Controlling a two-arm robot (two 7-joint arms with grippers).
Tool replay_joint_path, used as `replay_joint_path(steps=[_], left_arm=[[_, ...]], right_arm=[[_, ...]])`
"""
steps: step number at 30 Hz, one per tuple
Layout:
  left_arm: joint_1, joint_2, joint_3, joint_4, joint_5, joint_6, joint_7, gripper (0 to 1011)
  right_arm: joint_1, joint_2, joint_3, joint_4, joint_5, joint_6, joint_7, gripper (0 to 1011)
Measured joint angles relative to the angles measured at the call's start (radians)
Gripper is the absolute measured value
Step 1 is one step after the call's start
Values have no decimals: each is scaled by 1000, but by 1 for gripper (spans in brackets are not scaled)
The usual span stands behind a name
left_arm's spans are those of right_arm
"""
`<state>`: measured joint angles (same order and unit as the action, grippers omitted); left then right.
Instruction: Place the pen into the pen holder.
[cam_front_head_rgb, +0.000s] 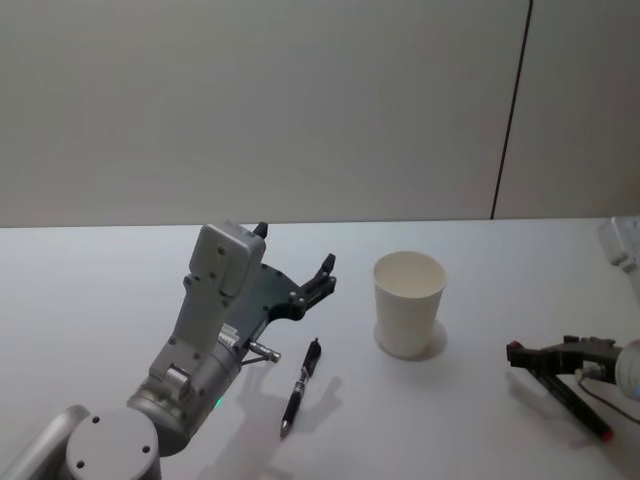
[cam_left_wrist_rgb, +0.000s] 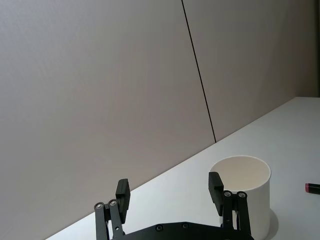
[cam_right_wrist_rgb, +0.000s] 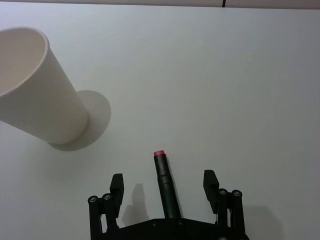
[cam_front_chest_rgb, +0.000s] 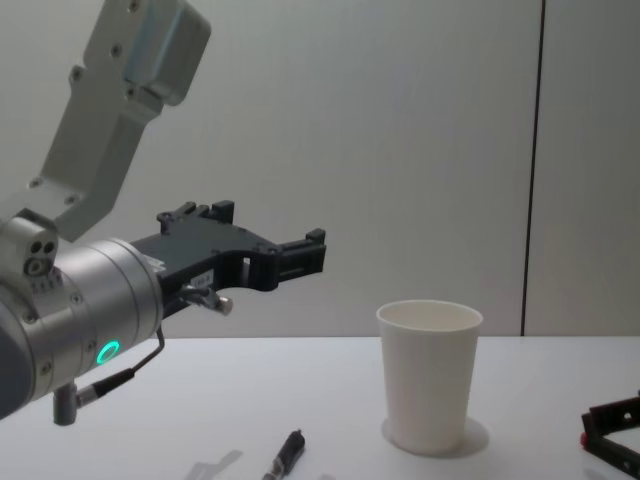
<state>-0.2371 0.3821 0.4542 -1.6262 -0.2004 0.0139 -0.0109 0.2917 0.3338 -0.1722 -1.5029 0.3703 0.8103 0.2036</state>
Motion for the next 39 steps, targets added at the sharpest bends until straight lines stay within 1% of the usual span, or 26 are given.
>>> replay_joint_path(steps=[13, 15, 23, 25, 26, 28, 36, 37, 39], left_arm=[[0, 0, 0, 0, 0, 0, 0, 1004], [0, 0, 0, 0, 0, 0, 0, 1004], [0, 0, 0, 0, 0, 0, 0, 1004], [0, 0, 0, 0, 0, 0, 0, 1004], [0, 0, 0, 0, 0, 0, 0, 1004], [0, 0, 0, 0, 0, 0, 0, 1004], [0, 0, 0, 0, 0, 0, 0, 1004], [0, 0, 0, 0, 0, 0, 0, 1004], [0, 0, 0, 0, 0, 0, 0, 1004]], right_arm=[[22, 0, -8, 42, -33, 12, 37, 1002], [24, 0, -10, 49, -38, 13, 42, 980], [32, -1, -15, 66, -55, 16, 57, 794], [34, -1, -18, 72, -61, 19, 62, 719], [35, -1, -18, 74, -64, 20, 63, 708], [38, -2, -21, 79, -71, 22, 66, 622], [47, -3, -25, 95, -96, 32, 75, 398], [49, -3, -26, 97, -101, 33, 77, 333], [51, -3, -28, 101, -107, 35, 80, 302]])
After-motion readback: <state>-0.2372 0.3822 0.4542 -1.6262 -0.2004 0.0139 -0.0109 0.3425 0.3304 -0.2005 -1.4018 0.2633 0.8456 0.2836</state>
